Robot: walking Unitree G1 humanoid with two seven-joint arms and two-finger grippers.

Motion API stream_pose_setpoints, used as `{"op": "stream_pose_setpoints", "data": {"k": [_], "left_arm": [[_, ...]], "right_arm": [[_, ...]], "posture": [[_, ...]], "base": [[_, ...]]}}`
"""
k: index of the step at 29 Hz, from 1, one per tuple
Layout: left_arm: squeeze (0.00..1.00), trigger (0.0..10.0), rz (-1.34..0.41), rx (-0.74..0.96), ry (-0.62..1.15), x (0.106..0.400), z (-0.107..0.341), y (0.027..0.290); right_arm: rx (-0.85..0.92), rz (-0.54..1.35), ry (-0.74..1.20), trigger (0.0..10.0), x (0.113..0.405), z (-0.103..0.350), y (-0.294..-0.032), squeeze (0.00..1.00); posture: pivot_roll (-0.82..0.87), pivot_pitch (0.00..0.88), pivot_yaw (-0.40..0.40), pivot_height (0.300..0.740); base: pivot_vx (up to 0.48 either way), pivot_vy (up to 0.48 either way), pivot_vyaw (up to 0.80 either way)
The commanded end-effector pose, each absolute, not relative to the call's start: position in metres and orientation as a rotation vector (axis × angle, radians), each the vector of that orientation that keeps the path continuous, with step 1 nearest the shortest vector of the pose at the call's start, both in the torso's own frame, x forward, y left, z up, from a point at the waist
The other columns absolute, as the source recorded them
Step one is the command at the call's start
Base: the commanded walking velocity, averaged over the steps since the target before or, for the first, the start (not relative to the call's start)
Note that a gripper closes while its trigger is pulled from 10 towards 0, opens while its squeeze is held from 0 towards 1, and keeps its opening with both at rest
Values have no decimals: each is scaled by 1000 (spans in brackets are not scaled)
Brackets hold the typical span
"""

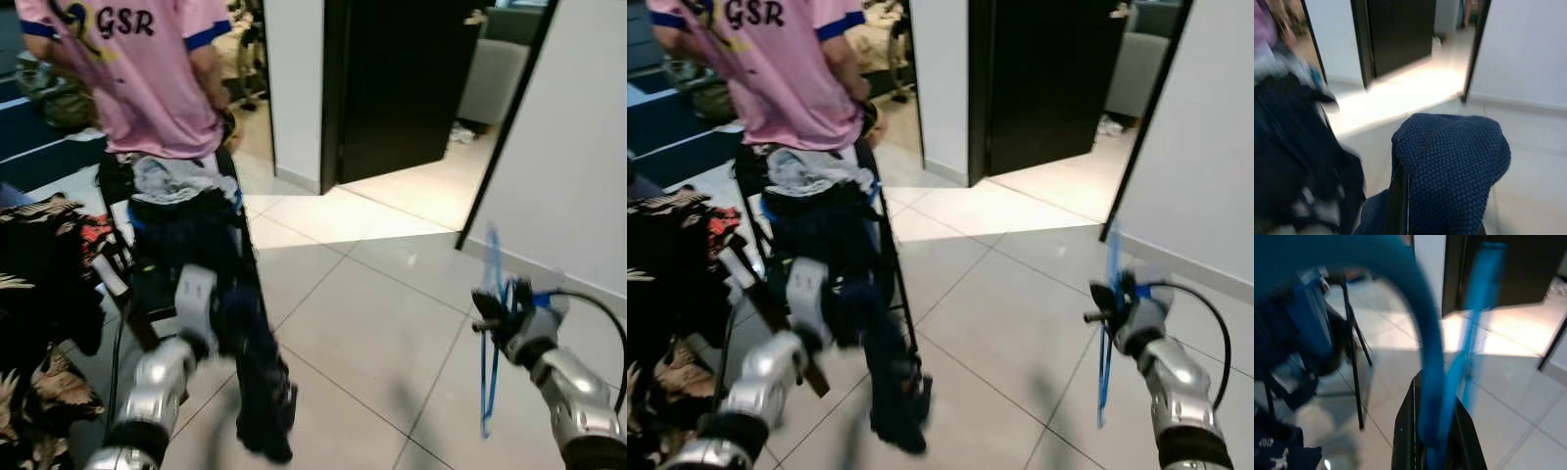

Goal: Hang hanger

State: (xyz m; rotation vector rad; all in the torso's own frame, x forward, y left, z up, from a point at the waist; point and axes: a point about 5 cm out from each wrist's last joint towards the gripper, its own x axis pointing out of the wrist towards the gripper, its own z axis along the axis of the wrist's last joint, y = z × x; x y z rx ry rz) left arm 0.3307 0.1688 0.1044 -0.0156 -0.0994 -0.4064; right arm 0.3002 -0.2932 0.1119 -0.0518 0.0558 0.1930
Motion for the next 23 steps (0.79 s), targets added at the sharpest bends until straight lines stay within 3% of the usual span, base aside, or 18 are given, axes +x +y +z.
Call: {"op": "stream_pose_setpoints", "data": {"k": [1, 7, 23], "left_arm": [[0, 10000, -394, -22, -97, 328, 106, 174], [0, 10000, -420, -32, -207, 332, 137, 162], [0, 10000, -448, -46, -371, 329, 207, 132]], "right_arm": [[-42, 245, 37, 10000, 302, 120, -286, 0], [-41, 381, -56, 10000, 305, 151, -263, 0], [-19, 465, -81, 10000, 304, 174, -248, 0]], "posture": [[-48, 0, 18, 740], [-56, 0, 24, 740], [-15, 0, -8, 740]], "base": [[0, 0, 775], [0, 0, 772], [0, 0, 764]]}}
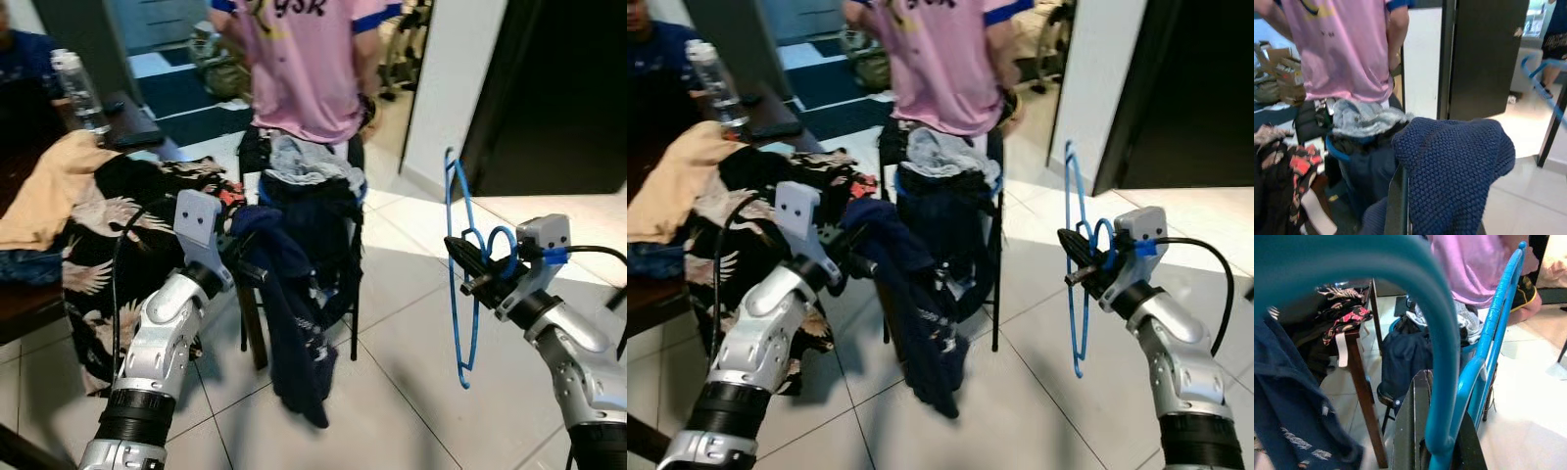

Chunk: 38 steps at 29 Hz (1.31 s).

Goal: Hang hanger

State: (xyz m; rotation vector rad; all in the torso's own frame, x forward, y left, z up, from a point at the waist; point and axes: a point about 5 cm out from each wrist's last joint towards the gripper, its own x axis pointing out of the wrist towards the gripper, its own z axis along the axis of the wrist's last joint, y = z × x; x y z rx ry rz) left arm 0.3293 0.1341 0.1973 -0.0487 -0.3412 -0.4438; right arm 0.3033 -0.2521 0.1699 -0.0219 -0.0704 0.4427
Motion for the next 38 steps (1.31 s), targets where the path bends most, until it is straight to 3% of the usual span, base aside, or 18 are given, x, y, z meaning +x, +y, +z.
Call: {"op": "stream_pose_setpoints", "data": {"k": [1, 12, 19, 25, 38], "left_arm": [[0, 10000, -452, -48, -373, 328, 208, 129], [0, 10000, -463, -37, -378, 321, 218, 122], [0, 10000, -493, -51, -511, 329, 268, 105], [0, 10000, -492, -41, -553, 332, 285, 102], [0, 10000, -342, 123, -768, 325, 360, 133]], "right_arm": [[-17, 470, -80, 10000, 304, 175, -246, 0], [-9, 478, -78, 10000, 303, 178, -244, 0], [-26, 459, -121, 10000, 308, 193, -241, 0], [-19, 433, -149, 10000, 306, 199, -243, 0], [-71, 369, -109, 10000, 311, 198, -253, 0]], "posture": [[-12, 0, -9, 740], [5, 0, -18, 740], [-69, 0, 35, 740], [-78, 0, 41, 740], [-58, 0, 36, 740]], "base": [[0, 0, 763], [0, 0, 763], [0, 0, 754], [0, 0, 717], [0, 0, 0]]}}
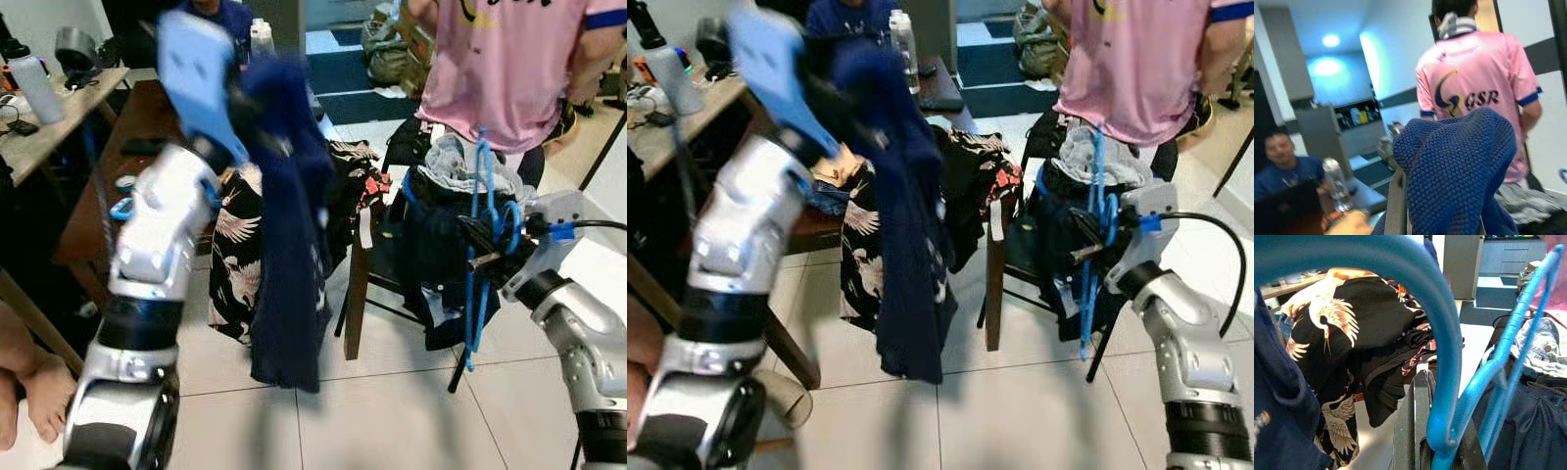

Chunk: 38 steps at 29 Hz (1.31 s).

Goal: Hang hanger

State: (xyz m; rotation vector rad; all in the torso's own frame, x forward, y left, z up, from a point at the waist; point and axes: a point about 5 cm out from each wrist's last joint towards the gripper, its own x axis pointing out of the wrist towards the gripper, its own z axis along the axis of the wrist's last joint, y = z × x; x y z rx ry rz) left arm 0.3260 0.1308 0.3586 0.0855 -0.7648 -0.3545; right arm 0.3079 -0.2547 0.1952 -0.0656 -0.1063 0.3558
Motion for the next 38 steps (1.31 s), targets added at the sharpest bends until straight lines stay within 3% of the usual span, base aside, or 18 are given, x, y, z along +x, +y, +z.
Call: {"op": "stream_pose_setpoints", "data": {"k": [1, 15, 38], "left_arm": [[0, 10000, -337, 146, -770, 324, 361, 133], [0, 10000, -282, 173, -802, 320, 378, 142], [0, 10000, -336, 76, -687, 329, 351, 124]], "right_arm": [[-83, 386, -113, 10000, 310, 199, -251, 0], [-97, 425, -145, 10000, 313, 205, -241, 0], [-47, 367, -136, 10000, 316, 207, -244, 0]], "posture": [[-49, 0, 33, 740], [-36, 0, 33, 740], [-61, 0, 45, 740]], "base": [[0, 0, 0], [0, 0, 648], [241, 0, -35]]}}
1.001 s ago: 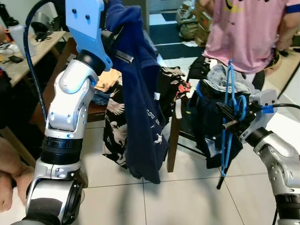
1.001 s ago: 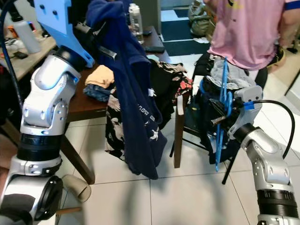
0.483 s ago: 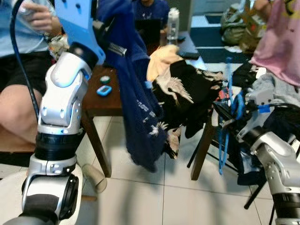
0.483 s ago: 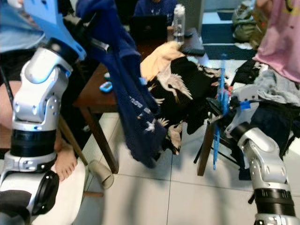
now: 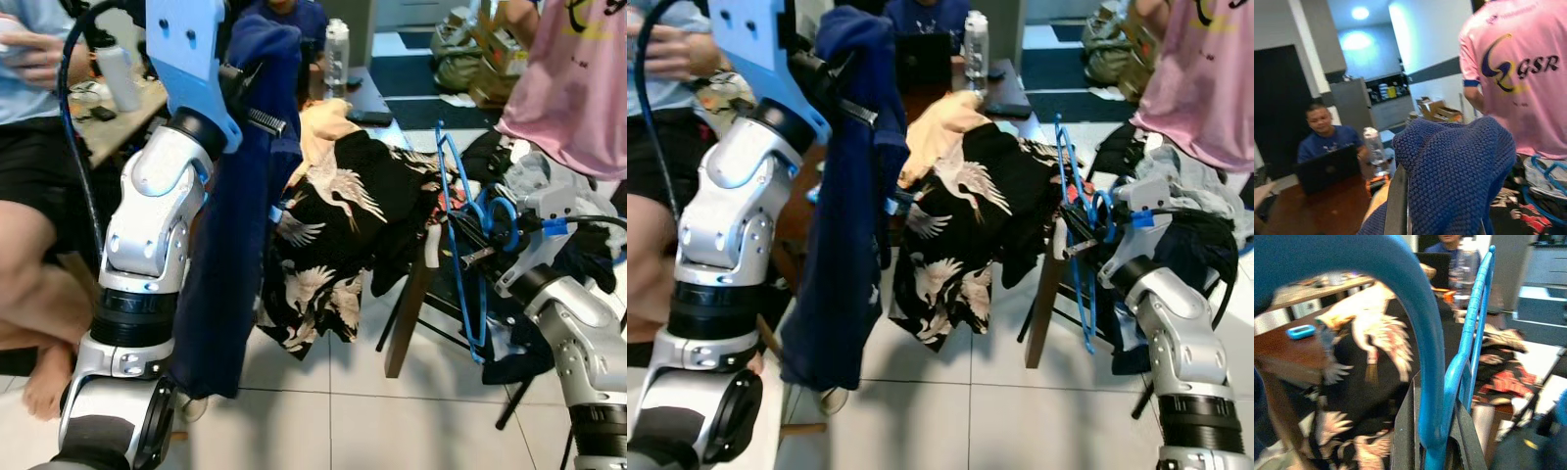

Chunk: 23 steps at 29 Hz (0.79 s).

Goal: Hang hanger

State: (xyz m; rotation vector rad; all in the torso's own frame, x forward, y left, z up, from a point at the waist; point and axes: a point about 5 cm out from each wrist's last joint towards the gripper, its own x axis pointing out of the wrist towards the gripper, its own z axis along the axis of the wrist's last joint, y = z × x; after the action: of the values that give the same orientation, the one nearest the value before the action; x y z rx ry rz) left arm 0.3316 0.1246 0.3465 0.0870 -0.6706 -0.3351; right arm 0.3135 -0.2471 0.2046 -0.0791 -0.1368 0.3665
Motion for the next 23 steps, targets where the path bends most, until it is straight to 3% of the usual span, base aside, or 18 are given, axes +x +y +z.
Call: {"op": "stream_pose_setpoints", "data": {"k": [1, 6, 21, 23], "left_arm": [[0, 10000, -336, 76, -687, 329, 351, 124], [0, 10000, -334, 82, -700, 329, 356, 125], [0, 10000, -227, 223, -931, 306, 432, 154], [0, 10000, -161, 271, -991, 298, 454, 170]], "right_arm": [[-47, 367, -136, 10000, 316, 207, -244, 0], [-17, 354, -145, 10000, 317, 209, -245, 0], [9, 325, -182, 10000, 317, 213, -248, 0], [7, 319, -176, 10000, 318, 213, -249, 0]], "posture": [[-61, 0, 45, 740], [-54, 0, 48, 740], [-29, 0, 40, 740], [-23, 0, 35, 740]], "base": [[292, 0, -800], [292, 0, -800], [293, 0, 0], [294, 0, 0]]}}
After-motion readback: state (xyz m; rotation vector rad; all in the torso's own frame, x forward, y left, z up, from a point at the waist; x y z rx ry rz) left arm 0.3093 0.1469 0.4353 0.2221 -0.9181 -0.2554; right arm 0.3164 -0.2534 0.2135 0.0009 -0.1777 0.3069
